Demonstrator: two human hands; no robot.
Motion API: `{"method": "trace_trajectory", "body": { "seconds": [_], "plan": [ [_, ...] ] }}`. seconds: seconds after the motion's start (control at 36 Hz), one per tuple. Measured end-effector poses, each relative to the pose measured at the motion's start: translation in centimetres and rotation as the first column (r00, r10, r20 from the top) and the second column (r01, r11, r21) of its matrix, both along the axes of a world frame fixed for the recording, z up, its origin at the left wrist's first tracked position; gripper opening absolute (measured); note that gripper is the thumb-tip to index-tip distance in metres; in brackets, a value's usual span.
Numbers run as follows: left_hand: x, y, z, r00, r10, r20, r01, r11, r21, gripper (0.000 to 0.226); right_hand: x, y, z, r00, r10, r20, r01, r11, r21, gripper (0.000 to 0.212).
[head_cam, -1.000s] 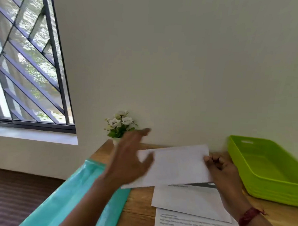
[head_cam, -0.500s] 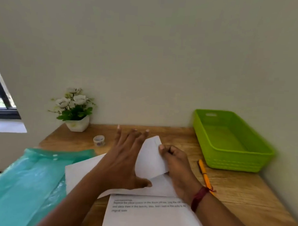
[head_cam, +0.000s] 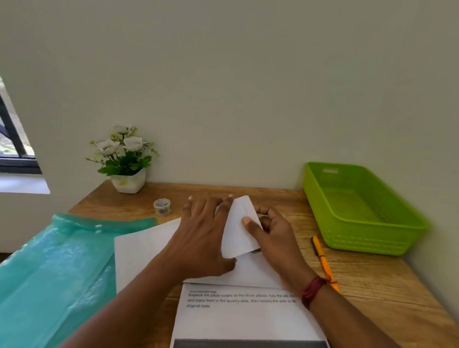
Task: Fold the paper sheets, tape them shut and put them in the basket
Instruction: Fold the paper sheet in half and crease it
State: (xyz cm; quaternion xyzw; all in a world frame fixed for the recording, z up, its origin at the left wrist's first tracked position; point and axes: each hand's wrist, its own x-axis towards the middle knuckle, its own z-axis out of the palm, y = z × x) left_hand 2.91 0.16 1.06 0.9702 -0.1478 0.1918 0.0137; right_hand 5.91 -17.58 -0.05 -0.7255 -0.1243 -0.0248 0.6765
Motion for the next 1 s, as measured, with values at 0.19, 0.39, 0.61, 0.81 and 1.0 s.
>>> {"method": "trace_trajectory", "body": {
  "seconds": [0.19, 0.39, 0.61, 0.81, 1.0],
  "plan": [
    [0.2, 0.7, 0.1, 0.999, 0.05, 0.017, -0.049, 0.998, -0.047, 0.125, 0.1, 0.3, -0.7, 0.99, -0.022, 0.142, 0.035, 0.996, -0.085, 0.056],
    [0.4, 0.8, -0.2, 0.996, 0.047, 0.072, -0.044, 0.998, -0.044, 0.122, -0.1, 0.6, -0.4, 0.997, -0.06, 0.051, 0.058, 0.998, 0.038, 0.028],
    [0.8, 1.3, -0.2, 0.996, -0.008, 0.088, 0.009, 1.0, -0.014, 0.134, 0.0, 0.0, 0.6, 0.981, 0.043, -0.19, 0.0, 0.975, 0.221, 0.016],
    [0.7, 1.1, 0.0, 0.99, -0.08, 0.117, 0.082, 0.997, -0.013, 0.136, 0.5, -1.1, 0.8, 0.964, 0.159, -0.213, -0.098, 0.957, 0.272, 0.013],
    [0.5, 0.9, 0.2, 0.982, -0.143, 0.119, 0.143, 0.99, 0.013, 0.134, 0.5, -1.9, 1.2, 0.951, 0.264, -0.16, -0.241, 0.959, 0.15, 0.01]
  ]
}}
